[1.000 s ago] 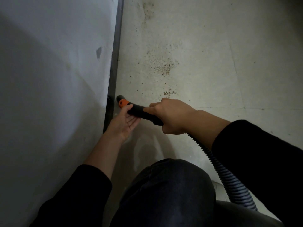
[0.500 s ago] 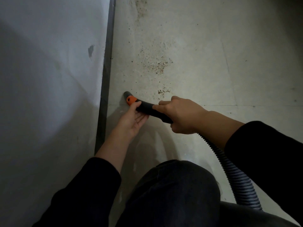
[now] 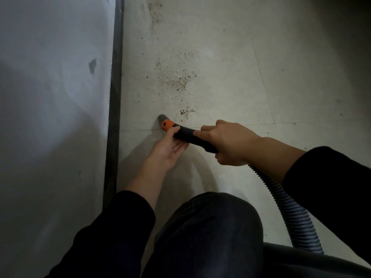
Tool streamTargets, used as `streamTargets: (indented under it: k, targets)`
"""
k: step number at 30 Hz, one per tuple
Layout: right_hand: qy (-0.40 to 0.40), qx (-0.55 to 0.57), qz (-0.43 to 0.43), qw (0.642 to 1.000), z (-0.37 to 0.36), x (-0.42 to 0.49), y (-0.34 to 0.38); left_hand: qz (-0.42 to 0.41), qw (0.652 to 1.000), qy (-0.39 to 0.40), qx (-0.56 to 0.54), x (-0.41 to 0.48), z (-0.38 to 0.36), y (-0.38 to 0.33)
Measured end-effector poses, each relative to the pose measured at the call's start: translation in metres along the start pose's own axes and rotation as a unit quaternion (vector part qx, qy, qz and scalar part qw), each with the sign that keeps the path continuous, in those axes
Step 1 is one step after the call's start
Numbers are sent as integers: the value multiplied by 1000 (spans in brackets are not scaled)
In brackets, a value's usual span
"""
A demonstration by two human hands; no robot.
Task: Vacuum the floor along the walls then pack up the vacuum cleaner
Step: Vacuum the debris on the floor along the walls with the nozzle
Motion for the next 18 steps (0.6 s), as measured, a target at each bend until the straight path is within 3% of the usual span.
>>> streamTargets:
  k: [18]
  targets:
    - [27,9,-27,999,-13,-32,-37,21,1000,23,-2,-12,-35,36]
Point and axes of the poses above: each hand's wrist, its own x-axis towards the middle knuckle, its own z-axis out of the back of the hand, y = z × x, the point moved 5 cm from there along x, towards the middle knuckle, and after that the axes turned 13 degrees about -z, right-handed, at the moved point
